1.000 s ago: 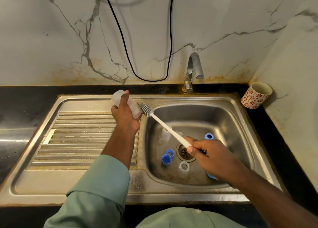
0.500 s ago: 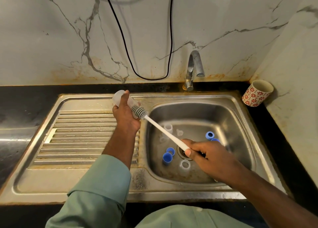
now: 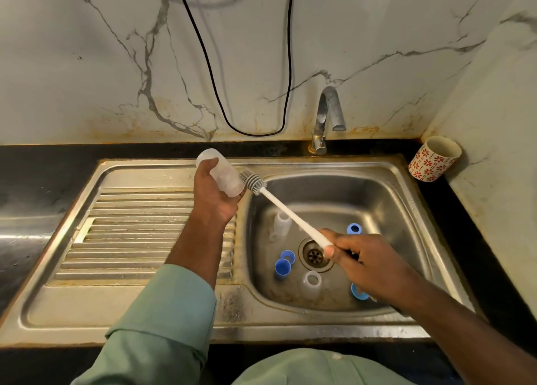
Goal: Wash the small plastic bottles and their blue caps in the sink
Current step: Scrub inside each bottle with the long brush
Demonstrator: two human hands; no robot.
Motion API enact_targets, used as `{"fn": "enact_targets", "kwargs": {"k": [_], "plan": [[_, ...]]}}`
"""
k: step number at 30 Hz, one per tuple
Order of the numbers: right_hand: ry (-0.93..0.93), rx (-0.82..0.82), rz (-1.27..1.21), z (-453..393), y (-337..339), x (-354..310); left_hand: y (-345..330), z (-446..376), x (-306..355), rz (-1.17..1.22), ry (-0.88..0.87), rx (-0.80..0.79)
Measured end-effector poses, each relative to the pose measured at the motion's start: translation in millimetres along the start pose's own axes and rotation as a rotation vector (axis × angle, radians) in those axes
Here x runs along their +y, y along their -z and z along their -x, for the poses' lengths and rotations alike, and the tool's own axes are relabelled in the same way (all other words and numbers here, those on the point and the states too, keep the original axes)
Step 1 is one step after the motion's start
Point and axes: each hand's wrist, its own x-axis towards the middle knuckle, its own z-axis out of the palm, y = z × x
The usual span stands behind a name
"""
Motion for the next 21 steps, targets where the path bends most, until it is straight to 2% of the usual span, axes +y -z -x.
{"fn": "enact_targets", "kwargs": {"k": [3, 9, 14, 18, 21], "plan": [[0.077, -0.056, 0.058, -1.2, 0.0, -5.5, -5.1, 1.0, -0.3, 0.043, -0.026, 0.015], [0.125, -0.053, 0.151, -1.3, 0.4, -6.7, -5.9, 1.4, -2.2, 0.023, -0.106, 0.116], [0.073, -0.033, 0.191, -4.0, 2.5, 5.7, -5.7, 1.7, 0.2, -0.031, -0.132, 0.155], [0.05, 0.011, 0.103, -2.9, 3.7, 4.3, -8.7, 4.0, 1.6, -0.011, -0.13, 0.133], [0.104, -0.046, 0.122, -2.7, 0.9, -0.9, -8.9, 1.7, -0.4, 0.007, -0.123, 0.152]]}}
